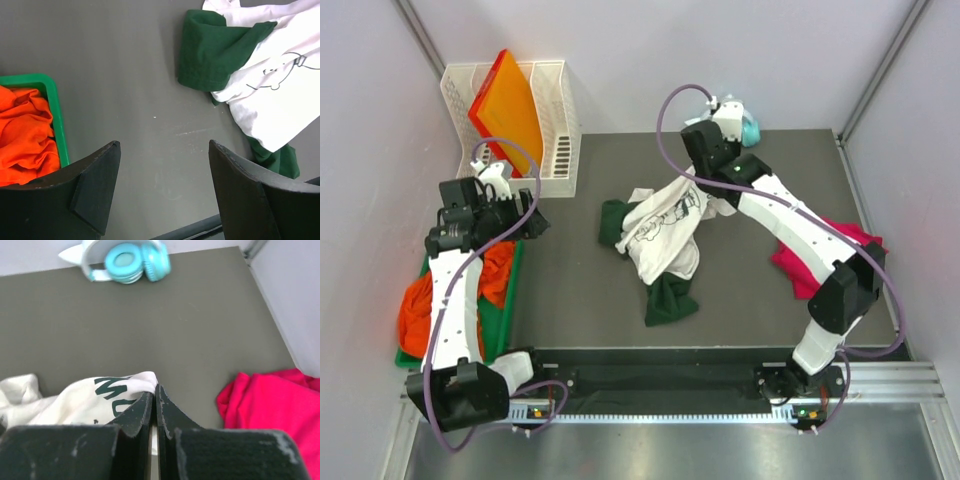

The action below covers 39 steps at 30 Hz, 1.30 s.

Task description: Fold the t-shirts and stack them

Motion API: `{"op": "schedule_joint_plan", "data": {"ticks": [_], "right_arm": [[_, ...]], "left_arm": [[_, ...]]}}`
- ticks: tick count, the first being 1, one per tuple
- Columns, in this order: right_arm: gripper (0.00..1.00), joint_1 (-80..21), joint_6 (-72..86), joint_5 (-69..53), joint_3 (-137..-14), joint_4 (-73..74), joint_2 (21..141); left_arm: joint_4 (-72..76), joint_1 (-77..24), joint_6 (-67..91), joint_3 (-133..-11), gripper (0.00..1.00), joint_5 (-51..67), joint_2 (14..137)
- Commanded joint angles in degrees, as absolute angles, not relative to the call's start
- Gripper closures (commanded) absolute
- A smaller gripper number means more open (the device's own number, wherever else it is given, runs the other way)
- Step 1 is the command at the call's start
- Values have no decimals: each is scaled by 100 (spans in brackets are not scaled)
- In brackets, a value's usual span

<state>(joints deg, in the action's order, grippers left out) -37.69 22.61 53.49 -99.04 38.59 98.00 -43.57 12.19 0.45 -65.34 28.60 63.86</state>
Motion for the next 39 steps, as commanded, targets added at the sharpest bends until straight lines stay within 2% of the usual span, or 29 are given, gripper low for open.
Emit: {"op": "schedule_joint_plan", "data": {"ticks": [1,5,11,16,19,25,29,35,39], "right_arm": [[100,-4146,1514,4562,-9809,2939,9309],[100,-4710,950,4526,-10631,2611,8939],[100,-5220,694,4702,-11654,3093,8956],[100,-5493,791,4939,-11321,3173,8631],[100,-5546,870,5044,-11066,3278,8429],[100,-5563,1002,5177,-10767,3410,8148],[100,-5599,1142,5186,-10731,3524,8130],[100,-5722,1274,5264,-10670,3665,8191],[100,-5730,1327,5344,-10644,3735,8235]], "left_arm": [[-4298,1222,-123,-6513,24,2883,6231],[-4210,1213,-62,-6530,24,3006,6389],[-3964,862,123,-6662,24,2814,7126],[-3474,-420,-254,-6637,21,1357,7523],[-2973,-869,-457,-6557,20,1012,7654],[-2875,-1160,-115,-6926,23,1441,8357],[-2252,-1528,-9,-6768,23,1573,8332],[-1626,-2713,-518,-6161,20,1248,8007],[-1539,-3075,-650,-6117,23,1047,8156]]}}
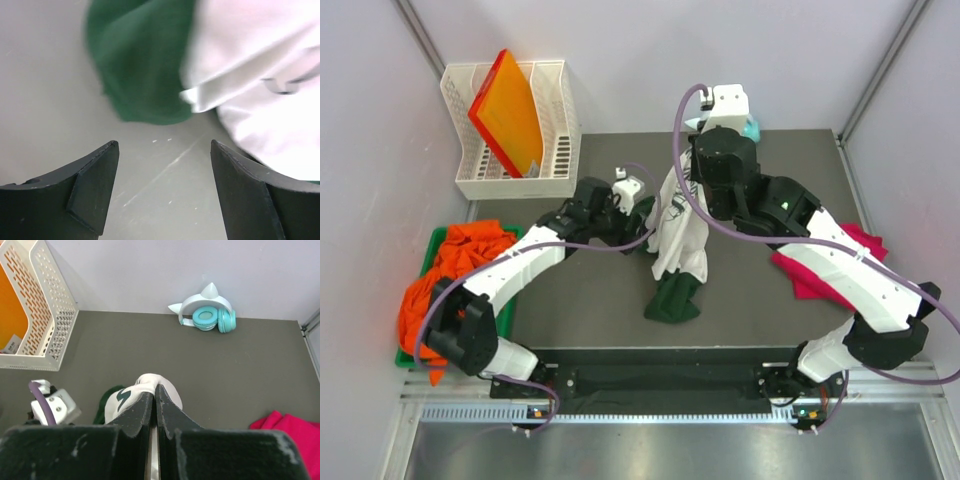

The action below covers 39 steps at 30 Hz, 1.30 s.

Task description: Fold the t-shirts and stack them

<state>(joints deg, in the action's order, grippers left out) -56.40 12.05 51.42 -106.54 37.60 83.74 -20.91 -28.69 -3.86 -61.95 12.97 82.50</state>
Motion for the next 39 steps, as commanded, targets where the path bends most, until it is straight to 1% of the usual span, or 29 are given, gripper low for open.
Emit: {"op": "schedule_joint_plan", "data": {"ticks": [1,5,12,16,17,19,21,22,23,24,26,27,31,35,38,39], "right_arm": [[100,-5739,1353,5352,-10626,3753,8244],[100,-5739,1424,5396,-10565,3797,8253],[100,-5748,1599,5449,-10512,3902,8270],[100,-5774,1696,5537,-10529,4025,8235],[100,-5766,1714,5563,-10529,4043,8227],[100,-5766,1766,5633,-10503,4104,8200],[100,-5766,1767,5651,-10442,4104,8174],[100,-5766,1775,5660,-10424,4113,8165],[100,-5766,1810,5669,-10415,4122,8174],[100,-5766,1845,5669,-10389,4131,8165],[100,-5774,1889,5669,-10354,4113,8148],[100,-5766,1898,5669,-10310,4105,8147],[100,-5766,1916,5669,-10257,4087,8121],[100,-5766,1890,5739,-10196,4061,8034],[100,-5766,1846,5827,-10091,3999,7902],[100,-5766,1846,5862,-10046,3964,7849]], "left_arm": [[-1538,-3146,-659,-6117,23,959,8174],[-1433,-3488,-729,-6091,23,502,8323],[-932,-3560,-791,-5985,25,-307,8806],[-861,-3560,-642,-6142,30,-579,9210],[-966,-3551,-589,-6196,34,-702,9359],[-1019,-3551,-396,-6231,38,-756,9422],[-967,-3551,-317,-6153,44,-668,9413],[-932,-3551,-308,-6083,50,-642,9404],[-923,-3551,-273,-6056,58,-633,9413],[-932,-3551,-255,-6056,74,-633,9413],[-958,-3551,-229,-6056,88,-694,9369],[-984,-3551,-229,-6064,100,-764,9326],[-1089,-3559,-246,-6038,100,-957,8975],[-1432,-3437,-237,-6240,100,-1213,8272],[-1801,-2990,-211,-6643,100,-1082,7709],[-1897,-2684,-228,-6966,100,-1038,7604]]}}
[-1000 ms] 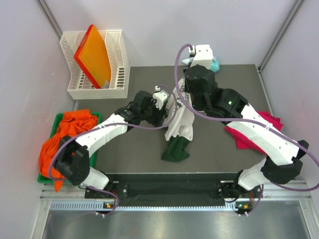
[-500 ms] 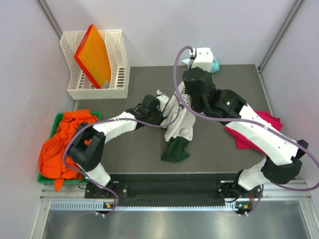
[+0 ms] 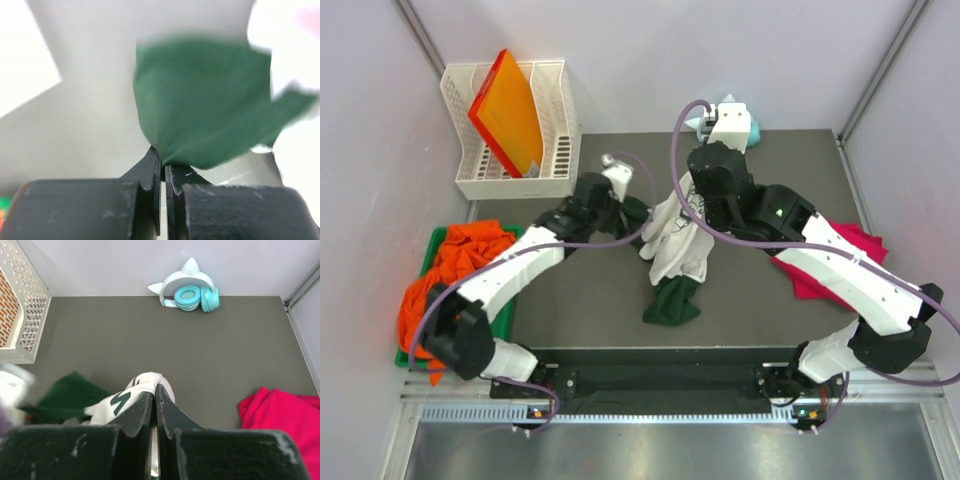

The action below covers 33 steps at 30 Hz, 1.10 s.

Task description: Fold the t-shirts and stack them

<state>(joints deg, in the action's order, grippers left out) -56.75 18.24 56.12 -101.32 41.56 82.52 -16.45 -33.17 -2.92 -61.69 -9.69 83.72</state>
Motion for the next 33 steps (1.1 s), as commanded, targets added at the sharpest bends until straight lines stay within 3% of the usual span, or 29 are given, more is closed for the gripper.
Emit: {"op": "schedule_joint_plan", "data": {"ticks": [1,6,12,20,27,31,33], "right_arm": [[100,-5766,1837,5862,-9976,3929,7805],[100,-5766,2030,5775,-9353,3885,7524],[100,-5897,2653,5687,-8281,3858,7102],[100,-6442,4206,5713,-7094,4920,6567],[100,-7127,5009,5345,-6320,5221,6319],[100,-7593,5272,5125,-6100,5063,6853],[100,-8092,5396,4502,-5872,4501,7390]], "left_arm": [[-2125,-2507,-281,-7144,100,-915,7429],[-2829,-1435,-676,-8391,100,-747,7216],[-3128,-564,-897,-8929,100,-563,6979],[-3173,-448,-668,-9078,100,-466,6794],[-3699,-440,-422,-10448,100,-185,7347],[-3753,-440,-264,-9934,100,202,7059],[-3516,-457,-325,-8958,100,299,6550]]}}
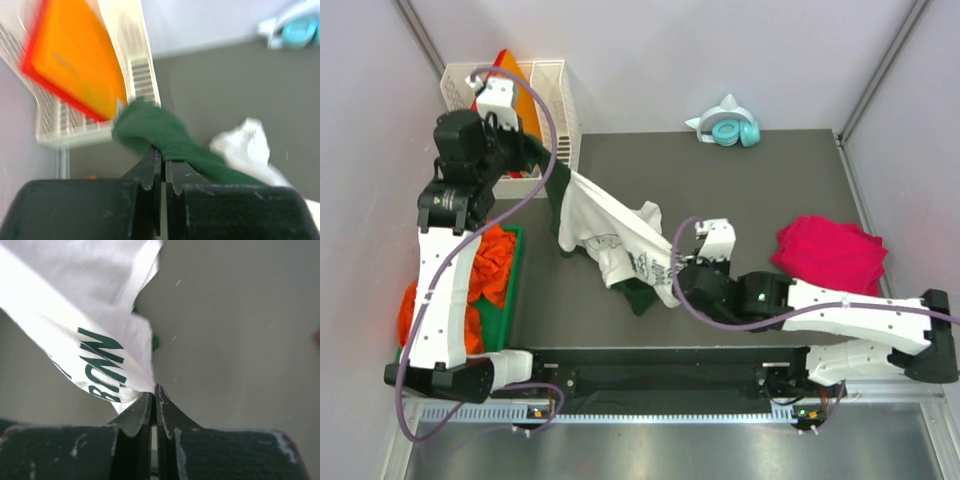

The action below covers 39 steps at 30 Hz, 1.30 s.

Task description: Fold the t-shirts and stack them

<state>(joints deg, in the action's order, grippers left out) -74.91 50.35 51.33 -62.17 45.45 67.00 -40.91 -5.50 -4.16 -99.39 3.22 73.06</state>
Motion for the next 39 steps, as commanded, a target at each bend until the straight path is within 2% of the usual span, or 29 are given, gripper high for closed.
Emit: {"op": "schedule_joint_plan", "data": {"ticks": [1,8,14,16,17,20,22,27,32,39], "right_arm": [[100,-8173,5449,4361,-5810,4352,7740],[100,-8657,5134,3112,-6082,3288,9166],[99,-8377,4650,3348,-6460,3313,9150],[83,-7938,4545,3463,-6591,3384,8870],[63,-7771,4370,3472,-6635,3392,8746],[27,-7147,3975,3621,-6811,3227,8307],[17,-6743,3763,3656,-6899,3121,8122],[17,-6127,3323,3525,-6891,2760,8165],[23,-6021,3313,3297,-6838,2479,8455],[26,-5951,3340,2919,-6513,1978,8973]], "left_arm": [[-3533,-457,-377,-8826,100,308,6487],[-3797,-448,-782,-8044,100,413,6056],[-3946,-448,-844,-7761,100,255,5818],[-4016,-448,-835,-7743,100,237,5792],[-4051,-448,-844,-7708,100,229,5766],[-4104,-448,-879,-7586,100,237,5643],[-4148,-448,-905,-7515,100,237,5581],[-4262,-448,-896,-7216,100,307,5485],[-4350,-448,-932,-6979,100,237,5397],[-4658,-448,-1142,-6829,100,53,5055]]}}
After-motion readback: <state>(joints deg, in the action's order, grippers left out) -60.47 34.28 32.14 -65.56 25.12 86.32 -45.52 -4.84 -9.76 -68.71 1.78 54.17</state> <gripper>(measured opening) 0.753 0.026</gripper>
